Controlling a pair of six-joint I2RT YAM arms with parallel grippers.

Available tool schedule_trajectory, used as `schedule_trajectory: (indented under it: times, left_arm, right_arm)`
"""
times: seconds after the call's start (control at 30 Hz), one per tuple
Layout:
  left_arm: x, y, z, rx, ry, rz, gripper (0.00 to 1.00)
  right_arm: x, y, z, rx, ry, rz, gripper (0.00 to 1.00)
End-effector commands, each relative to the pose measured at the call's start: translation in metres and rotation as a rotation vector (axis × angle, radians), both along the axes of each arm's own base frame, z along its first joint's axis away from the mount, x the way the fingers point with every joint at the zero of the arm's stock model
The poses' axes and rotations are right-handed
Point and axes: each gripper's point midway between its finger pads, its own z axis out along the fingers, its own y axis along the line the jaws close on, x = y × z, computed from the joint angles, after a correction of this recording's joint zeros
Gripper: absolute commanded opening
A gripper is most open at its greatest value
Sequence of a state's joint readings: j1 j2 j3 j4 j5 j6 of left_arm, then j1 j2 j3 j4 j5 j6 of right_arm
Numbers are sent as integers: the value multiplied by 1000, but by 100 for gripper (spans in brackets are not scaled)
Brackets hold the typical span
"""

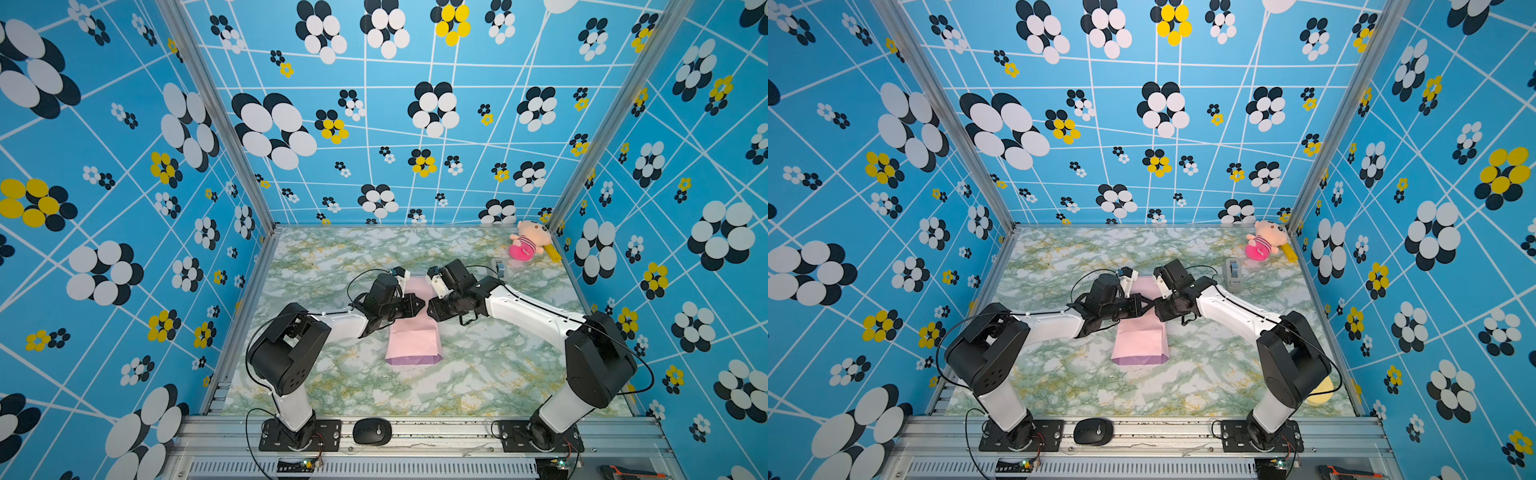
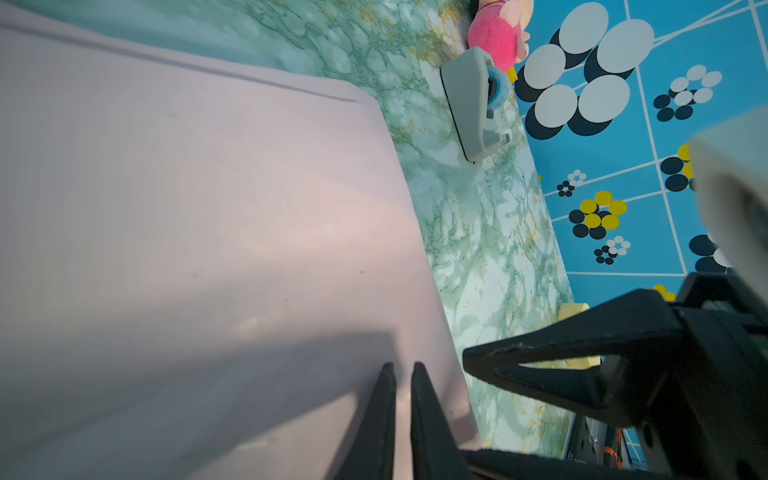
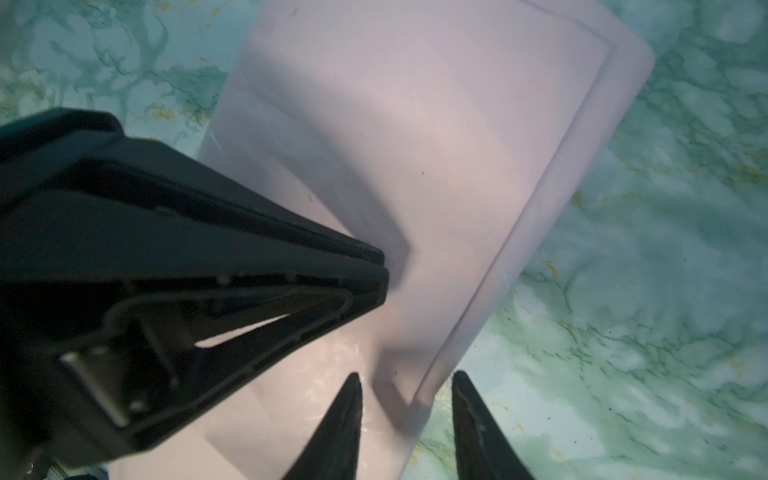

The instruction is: Wrap the gift box in paper

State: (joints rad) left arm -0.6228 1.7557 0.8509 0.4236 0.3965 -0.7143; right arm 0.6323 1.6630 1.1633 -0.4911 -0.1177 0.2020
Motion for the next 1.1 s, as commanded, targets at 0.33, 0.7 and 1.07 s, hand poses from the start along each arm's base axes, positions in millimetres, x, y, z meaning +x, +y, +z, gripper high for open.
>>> schedule_trajectory:
  times: [0.33, 0.7, 1.07]
  left_arm:
    - [-28, 46, -81, 220, 216, 71, 13]
    - [-28, 47, -81, 221, 219, 72, 13]
    - [-28, 47, -81, 220, 221, 70, 13]
  right_arm:
    - [13, 8, -10, 159, 80, -63, 40]
    - [15, 4, -33, 190, 186, -127, 44]
    - [22, -1, -5, 315, 168, -167, 58]
